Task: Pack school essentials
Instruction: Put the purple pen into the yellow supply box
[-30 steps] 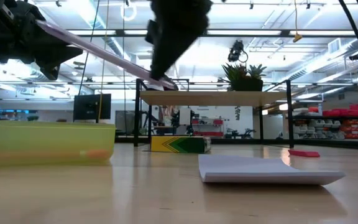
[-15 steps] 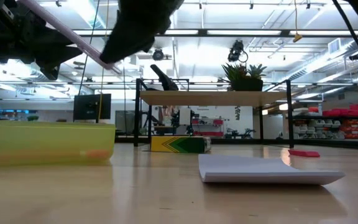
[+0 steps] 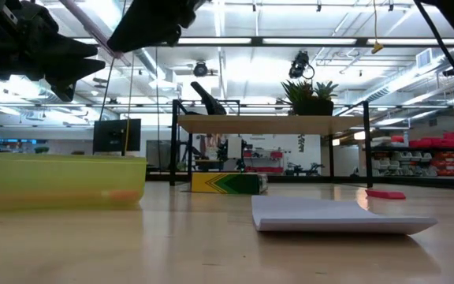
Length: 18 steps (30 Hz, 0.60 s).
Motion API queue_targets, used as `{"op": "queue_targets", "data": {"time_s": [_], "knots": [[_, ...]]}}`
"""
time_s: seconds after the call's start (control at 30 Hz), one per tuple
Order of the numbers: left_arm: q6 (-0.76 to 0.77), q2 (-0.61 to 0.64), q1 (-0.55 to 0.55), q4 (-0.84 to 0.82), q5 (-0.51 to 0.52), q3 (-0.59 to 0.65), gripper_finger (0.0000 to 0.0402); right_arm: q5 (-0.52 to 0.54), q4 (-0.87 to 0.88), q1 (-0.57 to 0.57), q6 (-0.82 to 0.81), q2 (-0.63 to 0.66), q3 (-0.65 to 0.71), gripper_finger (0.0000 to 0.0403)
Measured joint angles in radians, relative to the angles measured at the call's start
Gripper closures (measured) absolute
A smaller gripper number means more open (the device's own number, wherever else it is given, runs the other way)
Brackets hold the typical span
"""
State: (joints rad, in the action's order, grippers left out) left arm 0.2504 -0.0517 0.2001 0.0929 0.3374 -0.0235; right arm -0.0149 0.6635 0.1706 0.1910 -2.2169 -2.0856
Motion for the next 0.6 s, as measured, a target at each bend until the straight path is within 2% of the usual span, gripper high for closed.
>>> {"op": "queue_targets", "data": {"time_s": [0.23, 0.4, 0.6], "knots": [[0.0, 0.0, 0.0, 0.0, 0.0, 0.0, 0.0256, -0.017, -0.097, 0.0, -0.011, -0.003, 0.026, 0.035], [0.0, 0.0, 0.0, -0.001, 0.0, 0.0, 0.0256, -0.049, -0.167, 0.022, -0.032, -0.078, 0.029, 0.035], [-0.001, -0.016, 0.0, 0.013, 0.001, -0.001, 0.0249, -0.05, -0.139, 0.023, -0.061, -0.16, 0.031, 0.035]]}}
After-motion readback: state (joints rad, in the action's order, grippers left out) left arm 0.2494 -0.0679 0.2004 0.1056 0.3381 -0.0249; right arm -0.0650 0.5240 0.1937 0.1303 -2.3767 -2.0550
